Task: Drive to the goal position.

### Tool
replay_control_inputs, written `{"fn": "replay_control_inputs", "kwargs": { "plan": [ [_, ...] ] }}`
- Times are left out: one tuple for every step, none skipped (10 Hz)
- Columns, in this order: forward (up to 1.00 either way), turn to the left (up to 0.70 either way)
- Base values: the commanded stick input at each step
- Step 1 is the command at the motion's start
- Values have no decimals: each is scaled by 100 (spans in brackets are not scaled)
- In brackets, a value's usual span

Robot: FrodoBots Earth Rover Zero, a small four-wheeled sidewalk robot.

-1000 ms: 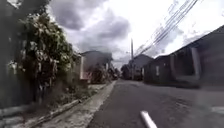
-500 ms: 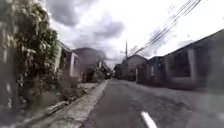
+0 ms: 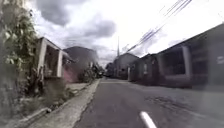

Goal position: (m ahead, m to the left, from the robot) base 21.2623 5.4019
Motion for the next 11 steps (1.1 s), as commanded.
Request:
{"fn": "replay_control_inputs", "kwargs": {
  "plan": [
    [85, -34],
    [85, -34],
    [85, -34],
    [85, -33],
    [85, -15],
    [85, 0],
    [85, 0],
    [85, 0],
    [85, 0],
    [85, -5],
    [85, -10]
  ]
}}
